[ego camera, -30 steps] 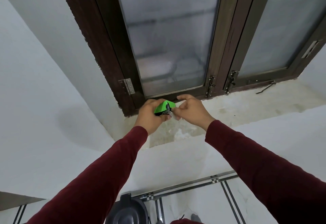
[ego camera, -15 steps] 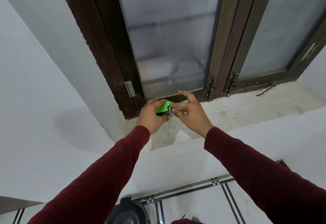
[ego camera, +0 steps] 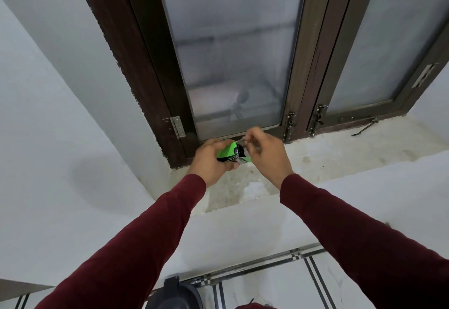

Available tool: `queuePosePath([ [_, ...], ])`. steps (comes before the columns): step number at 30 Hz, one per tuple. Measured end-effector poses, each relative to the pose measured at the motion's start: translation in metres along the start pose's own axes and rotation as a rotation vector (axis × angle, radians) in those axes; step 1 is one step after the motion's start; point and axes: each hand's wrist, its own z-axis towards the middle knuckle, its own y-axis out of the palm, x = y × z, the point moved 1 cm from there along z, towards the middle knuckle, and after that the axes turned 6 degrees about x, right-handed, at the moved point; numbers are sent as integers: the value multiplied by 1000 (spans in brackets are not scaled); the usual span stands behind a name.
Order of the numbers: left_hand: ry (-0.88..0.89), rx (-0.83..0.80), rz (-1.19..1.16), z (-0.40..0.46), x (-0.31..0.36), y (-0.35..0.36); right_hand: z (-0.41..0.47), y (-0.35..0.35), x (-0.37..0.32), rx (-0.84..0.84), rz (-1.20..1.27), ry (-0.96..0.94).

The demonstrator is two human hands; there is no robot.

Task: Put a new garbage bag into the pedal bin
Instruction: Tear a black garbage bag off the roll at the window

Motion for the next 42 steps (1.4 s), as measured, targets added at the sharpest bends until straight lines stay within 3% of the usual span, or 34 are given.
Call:
queuePosePath([
  [4, 11, -9, -8, 1, 2, 2, 2, 4, 3, 59, -19, 19],
  [11, 5, 7, 13, 8, 2, 0, 12, 10, 7, -242, 50, 251],
  [21, 39, -52, 109, 6, 1, 7, 15, 4, 4, -349, -10, 425],
  [24, 35, -46, 169, 7, -1, 6, 13, -2, 6, -235, 108, 514],
  [29, -51, -76, 258, 7, -14, 1, 19, -27, 16, 57, 736, 909],
  [31, -74, -79, 310, 6, -17, 2, 21, -33, 25, 200, 798, 981],
  [34, -120, -81, 384, 6, -20, 5, 16, -34, 42, 398, 688, 987],
  [37, -149, -96, 385, 6, -22, 8, 7, -29, 59, 401, 509, 915],
  [42, -128, -105, 324, 8, -26, 11, -3, -16, 80, -128, -122, 616],
])
